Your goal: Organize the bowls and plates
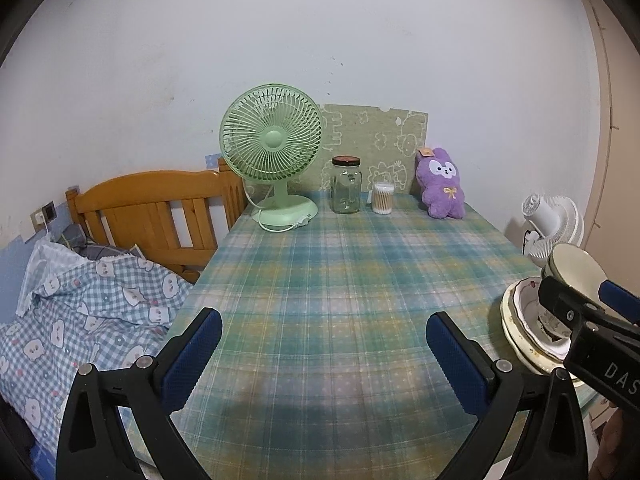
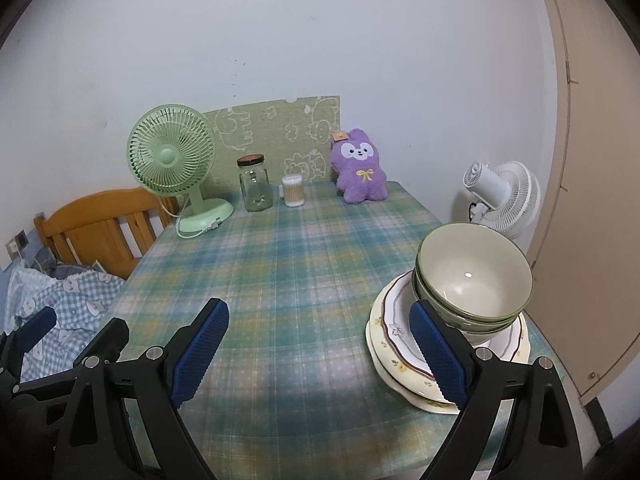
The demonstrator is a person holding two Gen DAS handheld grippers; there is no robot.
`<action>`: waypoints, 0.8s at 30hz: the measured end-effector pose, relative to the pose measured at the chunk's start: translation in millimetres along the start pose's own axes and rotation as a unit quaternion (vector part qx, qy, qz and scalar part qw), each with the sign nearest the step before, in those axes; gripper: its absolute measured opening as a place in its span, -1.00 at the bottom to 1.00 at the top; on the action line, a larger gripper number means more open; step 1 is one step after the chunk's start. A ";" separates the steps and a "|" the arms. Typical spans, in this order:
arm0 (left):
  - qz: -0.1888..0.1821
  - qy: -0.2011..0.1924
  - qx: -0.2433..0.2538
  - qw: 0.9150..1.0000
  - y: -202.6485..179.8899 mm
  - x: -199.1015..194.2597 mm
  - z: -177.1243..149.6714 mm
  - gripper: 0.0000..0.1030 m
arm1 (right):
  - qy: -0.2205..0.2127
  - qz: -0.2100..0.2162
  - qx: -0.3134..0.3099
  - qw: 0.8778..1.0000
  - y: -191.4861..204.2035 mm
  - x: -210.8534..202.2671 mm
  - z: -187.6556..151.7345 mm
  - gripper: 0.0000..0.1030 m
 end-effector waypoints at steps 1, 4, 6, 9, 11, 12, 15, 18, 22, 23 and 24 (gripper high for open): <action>-0.002 0.000 -0.004 1.000 0.9 -0.6 0.5 1.00 | 0.002 -0.001 -0.003 1.000 -0.2 0.4 -0.5 0.82; -0.001 0.004 -0.012 1.000 2.8 -0.3 0.6 0.99 | 0.003 -0.001 -0.006 1.000 -1.0 -1.7 -2.0 0.82; -0.003 0.005 -0.014 1.000 2.3 -0.8 1.0 1.00 | 0.005 -0.001 -0.007 1.000 -1.0 -1.1 -2.6 0.82; -0.003 0.003 -0.014 1.000 1.9 -2.0 1.2 1.00 | 0.004 0.000 -0.009 1.000 -1.3 -2.5 -3.5 0.82; -0.004 0.002 -0.011 1.000 0.2 -2.8 1.6 1.00 | 0.006 0.001 -0.012 1.000 -1.5 -2.8 -4.8 0.82; -0.005 0.001 -0.010 1.000 -0.9 -3.4 1.7 1.00 | 0.006 0.002 -0.012 1.000 -1.6 -3.1 -5.3 0.82; -0.004 0.000 -0.009 1.000 -1.9 -4.5 1.9 1.00 | 0.007 0.002 -0.013 1.000 -3.3 -3.8 -6.6 0.82; -0.004 0.000 -0.008 1.000 -1.9 -4.8 1.5 1.00 | 0.006 0.002 -0.012 1.000 -2.6 -4.5 -6.6 0.82; -0.001 -0.001 -0.008 1.000 -1.8 -5.8 1.1 0.99 | 0.005 0.002 -0.012 1.000 -2.6 -4.8 -7.1 0.82; 0.000 0.001 -0.007 1.000 -2.1 -5.8 0.1 0.99 | 0.006 0.002 -0.012 1.000 -2.7 -4.9 -7.3 0.82; 0.000 0.002 -0.007 1.000 -2.3 -5.5 -0.1 1.00 | 0.006 0.003 -0.012 1.000 -2.7 -5.1 -7.5 0.82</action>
Point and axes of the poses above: each gripper's, at about its wrist camera, not at the fingertips, and x roughly the way its jaws point, y to its left, z to its top, the point moved 8 cm from there along x, roughly the way its jaws point, and after that the axes turned 5 degrees about y, right-handed, at the moved point
